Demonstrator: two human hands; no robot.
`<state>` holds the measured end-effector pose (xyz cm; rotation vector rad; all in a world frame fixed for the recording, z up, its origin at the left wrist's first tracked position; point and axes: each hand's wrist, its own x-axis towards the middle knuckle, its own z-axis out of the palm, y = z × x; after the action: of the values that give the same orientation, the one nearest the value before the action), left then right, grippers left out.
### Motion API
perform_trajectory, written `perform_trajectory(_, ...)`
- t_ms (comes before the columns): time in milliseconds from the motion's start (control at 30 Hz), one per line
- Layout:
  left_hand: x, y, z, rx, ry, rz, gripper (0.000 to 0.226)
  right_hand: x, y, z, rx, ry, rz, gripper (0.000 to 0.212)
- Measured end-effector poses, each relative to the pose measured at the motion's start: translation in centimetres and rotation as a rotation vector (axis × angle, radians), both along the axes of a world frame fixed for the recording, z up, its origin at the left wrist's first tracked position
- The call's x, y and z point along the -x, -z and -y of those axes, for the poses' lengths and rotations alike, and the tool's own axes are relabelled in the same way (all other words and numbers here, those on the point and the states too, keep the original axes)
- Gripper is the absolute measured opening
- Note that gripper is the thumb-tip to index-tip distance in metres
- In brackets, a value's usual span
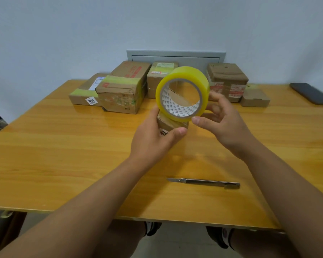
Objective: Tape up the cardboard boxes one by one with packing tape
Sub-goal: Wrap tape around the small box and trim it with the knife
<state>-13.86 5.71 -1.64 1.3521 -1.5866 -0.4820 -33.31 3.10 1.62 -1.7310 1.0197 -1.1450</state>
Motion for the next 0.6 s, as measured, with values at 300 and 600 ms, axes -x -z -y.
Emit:
perform_trajectory(300, 1.2, 1.8, 0.1, -0.063, 0.012, -0.074, 0.086, -2.0, 0.8, 0.2, -0.034, 0.008, 0.011, 0.057)
perform_trajectory(600, 1.4, 2.6, 0.3, -0.065, -0.081, -0.082, 0.094, -3.4, 1.2, 0.5, -0.118, -0.029, 0.173, 0.048)
